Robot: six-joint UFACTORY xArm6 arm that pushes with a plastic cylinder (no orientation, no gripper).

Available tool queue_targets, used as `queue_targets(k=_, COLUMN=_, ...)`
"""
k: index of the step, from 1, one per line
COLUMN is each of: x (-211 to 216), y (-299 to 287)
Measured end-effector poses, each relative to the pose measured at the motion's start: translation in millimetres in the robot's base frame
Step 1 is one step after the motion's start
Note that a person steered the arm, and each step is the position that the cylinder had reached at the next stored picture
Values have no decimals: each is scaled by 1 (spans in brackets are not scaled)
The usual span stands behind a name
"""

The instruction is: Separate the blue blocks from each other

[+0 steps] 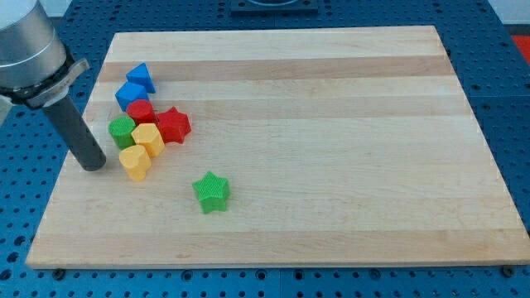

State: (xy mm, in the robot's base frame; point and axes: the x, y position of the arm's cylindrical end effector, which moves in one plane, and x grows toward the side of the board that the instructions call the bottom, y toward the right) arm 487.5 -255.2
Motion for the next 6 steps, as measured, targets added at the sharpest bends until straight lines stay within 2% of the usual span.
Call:
queue_targets(k=1, x=-42, y=-5)
queue_targets(k=3, x=-168, y=-21)
queue_targets(k=4, x=-208, y=-16)
queue_targets(k=5, x=-195, y=21)
queue_targets(k=6, x=-195, y=21)
